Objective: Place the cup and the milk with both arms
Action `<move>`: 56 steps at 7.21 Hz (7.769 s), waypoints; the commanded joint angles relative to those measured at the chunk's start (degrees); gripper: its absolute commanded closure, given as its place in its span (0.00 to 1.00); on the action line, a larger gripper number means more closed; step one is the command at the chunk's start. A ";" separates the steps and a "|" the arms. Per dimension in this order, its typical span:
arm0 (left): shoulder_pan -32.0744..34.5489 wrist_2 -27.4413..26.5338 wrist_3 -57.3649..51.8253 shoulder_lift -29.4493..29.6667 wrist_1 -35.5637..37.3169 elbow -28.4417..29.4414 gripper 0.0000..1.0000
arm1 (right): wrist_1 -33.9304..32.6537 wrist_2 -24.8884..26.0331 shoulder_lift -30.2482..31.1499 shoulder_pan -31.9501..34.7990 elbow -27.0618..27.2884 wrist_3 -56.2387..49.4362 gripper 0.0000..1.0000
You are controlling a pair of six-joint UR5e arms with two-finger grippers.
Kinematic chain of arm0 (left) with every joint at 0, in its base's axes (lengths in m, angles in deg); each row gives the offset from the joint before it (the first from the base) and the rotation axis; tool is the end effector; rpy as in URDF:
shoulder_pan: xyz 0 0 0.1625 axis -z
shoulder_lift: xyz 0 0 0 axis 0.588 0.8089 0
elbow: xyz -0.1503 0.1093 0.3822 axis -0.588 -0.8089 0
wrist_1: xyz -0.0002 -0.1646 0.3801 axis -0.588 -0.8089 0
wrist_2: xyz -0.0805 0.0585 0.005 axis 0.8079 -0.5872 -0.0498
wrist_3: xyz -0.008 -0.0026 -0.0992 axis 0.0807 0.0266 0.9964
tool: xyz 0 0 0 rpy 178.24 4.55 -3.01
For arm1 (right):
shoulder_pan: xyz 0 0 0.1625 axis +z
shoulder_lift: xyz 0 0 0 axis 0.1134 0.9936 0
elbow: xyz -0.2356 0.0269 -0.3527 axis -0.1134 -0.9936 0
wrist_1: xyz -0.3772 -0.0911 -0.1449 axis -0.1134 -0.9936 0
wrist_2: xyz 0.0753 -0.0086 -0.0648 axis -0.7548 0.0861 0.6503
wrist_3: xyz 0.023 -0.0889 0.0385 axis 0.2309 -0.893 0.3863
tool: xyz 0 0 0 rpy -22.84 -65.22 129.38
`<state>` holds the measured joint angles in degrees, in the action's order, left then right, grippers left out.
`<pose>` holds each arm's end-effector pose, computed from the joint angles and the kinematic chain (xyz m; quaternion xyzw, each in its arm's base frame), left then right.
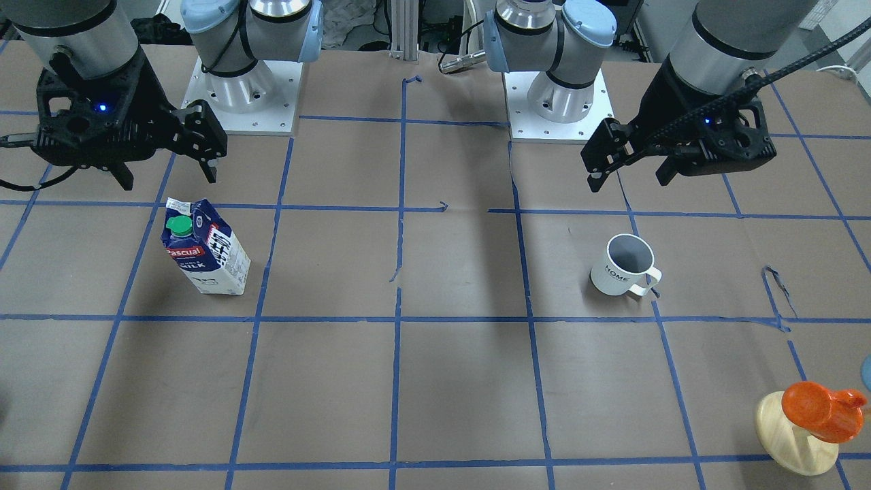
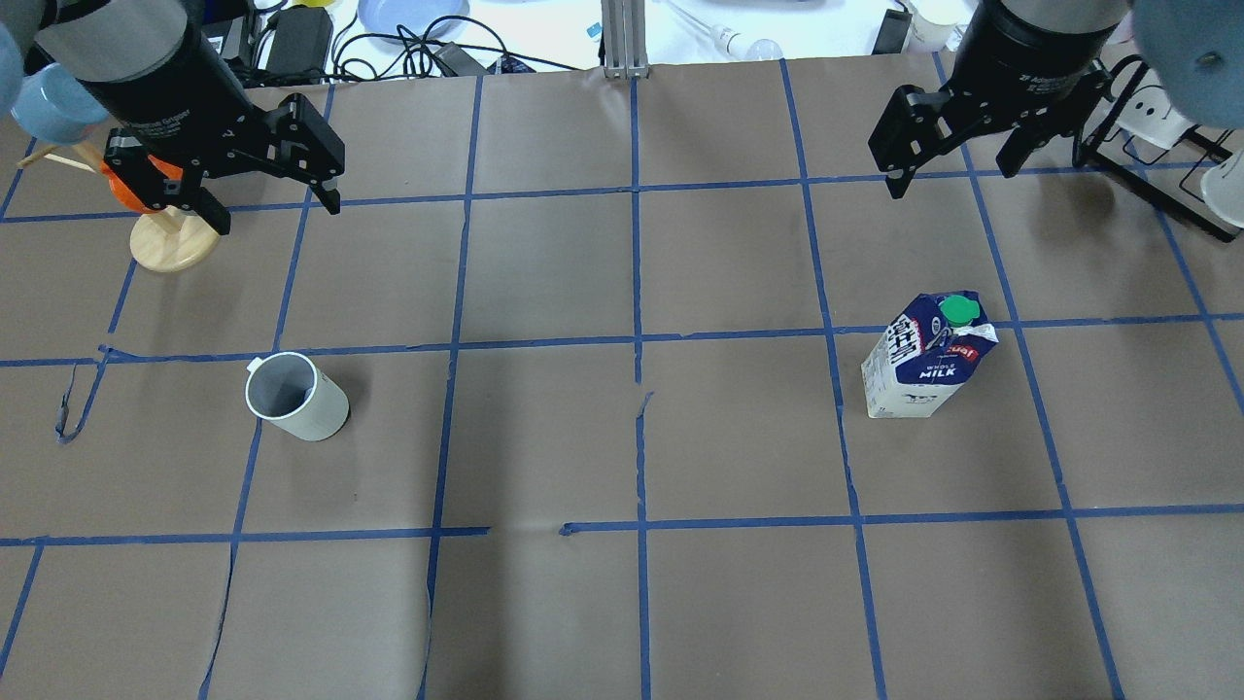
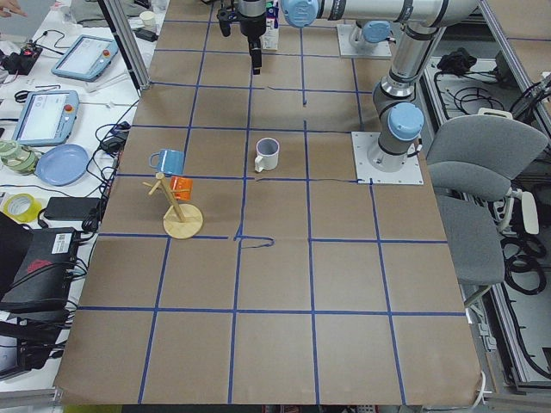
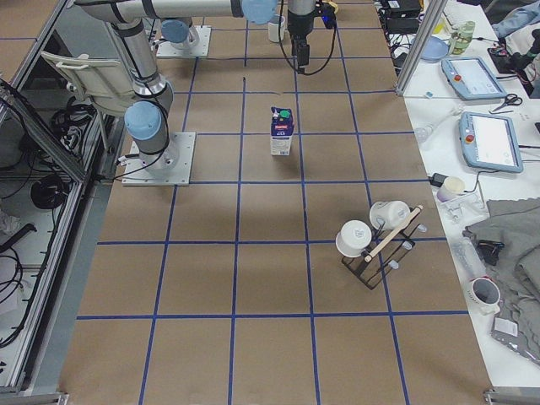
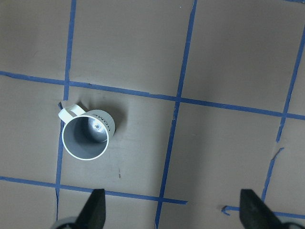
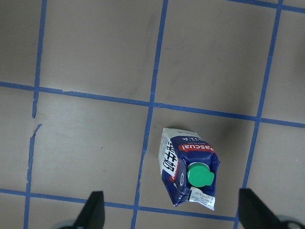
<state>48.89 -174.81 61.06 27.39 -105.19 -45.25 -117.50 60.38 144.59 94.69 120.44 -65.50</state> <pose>-0.0904 -0.5109 0.5078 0.0796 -0.9968 -0.0059 0.0108 0.1154 -0.5103 0.5086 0.0756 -0.9969 0.0183 0.0103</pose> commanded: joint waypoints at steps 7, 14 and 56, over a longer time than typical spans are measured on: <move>-0.27 0.00 0.01 -0.14 0.01 -0.07 0.00 | 0.00 -0.06 0.00 -0.02 0.01 0.05 0.00; -0.18 0.17 0.10 -0.31 0.10 -1.74 0.00 | 0.00 -0.06 -0.09 -0.02 0.01 0.05 0.00; 19.51 11.42 54.15 28.16 27.43 -1.92 0.89 | 0.00 0.20 -0.09 -0.02 0.10 0.05 0.00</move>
<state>68.00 -163.72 114.70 55.51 -77.60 -47.00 -117.50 60.51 144.50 94.67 120.53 -65.44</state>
